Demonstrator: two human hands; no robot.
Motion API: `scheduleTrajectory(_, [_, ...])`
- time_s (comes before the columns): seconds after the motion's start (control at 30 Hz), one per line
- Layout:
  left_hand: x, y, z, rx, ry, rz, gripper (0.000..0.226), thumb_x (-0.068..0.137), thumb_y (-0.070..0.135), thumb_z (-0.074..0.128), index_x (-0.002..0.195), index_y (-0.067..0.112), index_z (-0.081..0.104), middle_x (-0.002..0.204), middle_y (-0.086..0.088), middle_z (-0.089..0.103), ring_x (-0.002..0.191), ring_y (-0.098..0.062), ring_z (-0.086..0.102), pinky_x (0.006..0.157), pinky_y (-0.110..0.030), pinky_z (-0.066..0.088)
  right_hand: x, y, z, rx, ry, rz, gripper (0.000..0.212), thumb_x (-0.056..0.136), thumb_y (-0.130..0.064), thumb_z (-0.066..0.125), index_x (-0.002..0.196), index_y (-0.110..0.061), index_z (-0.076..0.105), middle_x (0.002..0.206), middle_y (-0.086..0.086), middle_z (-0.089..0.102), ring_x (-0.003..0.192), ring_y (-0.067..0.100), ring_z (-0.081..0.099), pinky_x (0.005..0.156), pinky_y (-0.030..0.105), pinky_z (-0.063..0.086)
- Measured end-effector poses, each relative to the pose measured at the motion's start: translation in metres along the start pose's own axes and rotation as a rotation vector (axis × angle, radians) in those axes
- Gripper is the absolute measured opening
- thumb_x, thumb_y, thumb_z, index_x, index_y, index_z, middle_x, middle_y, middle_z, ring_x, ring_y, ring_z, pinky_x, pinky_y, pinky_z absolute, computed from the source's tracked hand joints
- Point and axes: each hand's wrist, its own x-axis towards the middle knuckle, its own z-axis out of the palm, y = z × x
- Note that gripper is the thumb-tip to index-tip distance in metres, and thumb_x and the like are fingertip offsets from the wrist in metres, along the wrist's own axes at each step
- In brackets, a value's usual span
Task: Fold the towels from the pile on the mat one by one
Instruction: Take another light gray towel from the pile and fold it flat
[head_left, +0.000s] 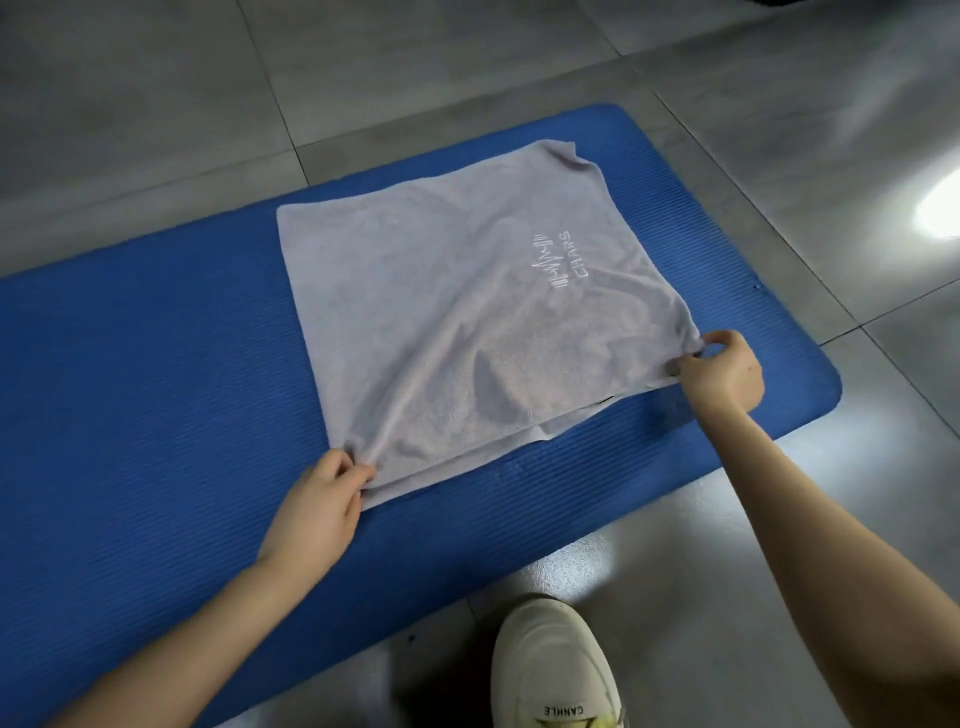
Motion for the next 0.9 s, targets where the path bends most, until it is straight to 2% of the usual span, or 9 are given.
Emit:
scheduleTrajectory(0.27, [0.008,-0.035,-0.064,0.196,-0.312,0.49,0.022,0.071,0.016,0.076,0.083,0.027,0.06,0.081,0.009,0.047,0.066,-0.004,0.047,0.055,-0.018,0.046,-0.007,0.03,-0.037,0.035,0.032,-0.114,0.013,0.076,-0.017,0.062,0.089,-0.019,0.064,0.08,0.003,0.06,0.077,0.025,0.056,0.07,0.03,0.038])
scheduleTrajectory(0.37, [0.0,-0.028,-0.065,0.323,-0.47,0.606,0.007,0.08,0.028,0.058,0.075,0.029,0.053,0.074,0.011,0.047,0.061,-0.005,0.05,0.049,-0.021,0.044,-0.019,0.06,-0.036,-0.014,-0.045,-0.057,0.01,0.075,-0.013,0.063,0.085,-0.014,0.063,0.083,0.008,0.064,0.077,0.032,0.059,0.066,0.031,0.04])
scheduleTrajectory(0.43, [-0.008,-0.012,-0.056,0.349,-0.629,0.629,0.022,0.091,0.032,0.036,0.087,0.022,0.054,0.088,0.003,0.052,0.077,-0.015,0.055,0.063,-0.026,0.041,-0.027,0.076,-0.034,-0.107,-0.105,-0.008,0.015,0.075,-0.01,0.062,0.09,-0.013,0.063,0.092,0.011,0.066,0.079,0.03,0.057,0.066,0.032,0.041])
scheduleTrajectory(0.5, [-0.012,0.002,-0.048,0.399,-0.878,0.572,0.031,0.096,0.04,0.032,0.099,0.02,0.056,0.101,0.002,0.05,0.092,-0.016,0.051,0.071,-0.026,0.034,-0.032,0.081,-0.035,-0.264,-0.128,-0.001,0.027,0.079,-0.01,0.057,0.105,-0.013,0.059,0.102,0.013,0.065,0.088,0.032,0.057,0.071,0.034,0.042])
scheduleTrajectory(0.53, [-0.009,0.003,-0.047,0.39,-0.911,0.538,0.032,0.096,0.044,0.034,0.1,0.022,0.058,0.101,0.004,0.049,0.093,-0.013,0.049,0.072,-0.026,0.034,-0.034,0.078,-0.036,-0.365,-0.114,-0.034,0.032,0.082,-0.013,0.055,0.114,-0.014,0.055,0.108,0.014,0.062,0.095,0.035,0.056,0.075,0.036,0.041])
scheduleTrajectory(0.6, [0.004,-0.002,-0.046,0.317,-0.816,0.371,0.036,0.093,0.052,0.034,0.101,0.028,0.06,0.096,0.011,0.047,0.092,-0.009,0.05,0.074,-0.024,0.038,-0.033,0.065,-0.037,-0.526,-0.04,-0.156,0.043,0.084,-0.018,0.055,0.126,-0.014,0.048,0.119,0.017,0.056,0.107,0.038,0.052,0.086,0.04,0.037])
scheduleTrajectory(0.67, [0.031,-0.01,-0.047,0.223,-0.572,0.173,0.041,0.091,0.054,0.034,0.098,0.026,0.062,0.093,0.012,0.048,0.085,-0.009,0.052,0.07,-0.026,0.041,-0.031,0.043,-0.033,-0.558,0.006,-0.302,0.051,0.082,-0.016,0.056,0.131,-0.014,0.046,0.123,0.018,0.053,0.111,0.039,0.048,0.091,0.042,0.033])
scheduleTrajectory(0.77, [0.08,-0.024,-0.051,0.098,-0.233,-0.179,0.028,0.094,0.033,0.047,0.091,0.011,0.064,0.093,-0.007,0.059,0.077,-0.02,0.05,0.064,-0.029,0.036,-0.025,0.003,-0.015,-0.522,-0.068,-0.494,0.048,0.086,-0.015,0.051,0.134,-0.016,0.047,0.127,0.016,0.053,0.114,0.039,0.048,0.094,0.043,0.034])
scheduleTrajectory(0.9, [0.137,-0.056,-0.049,0.013,0.008,-0.468,0.027,0.093,0.019,0.046,0.091,-0.002,0.061,0.093,-0.022,0.062,0.084,-0.035,0.055,0.065,-0.034,0.041,-0.011,-0.045,0.022,-0.48,-0.18,-0.674,0.044,0.093,-0.022,0.048,0.136,-0.014,0.047,0.135,0.012,0.051,0.119,0.038,0.047,0.099,0.043,0.033])
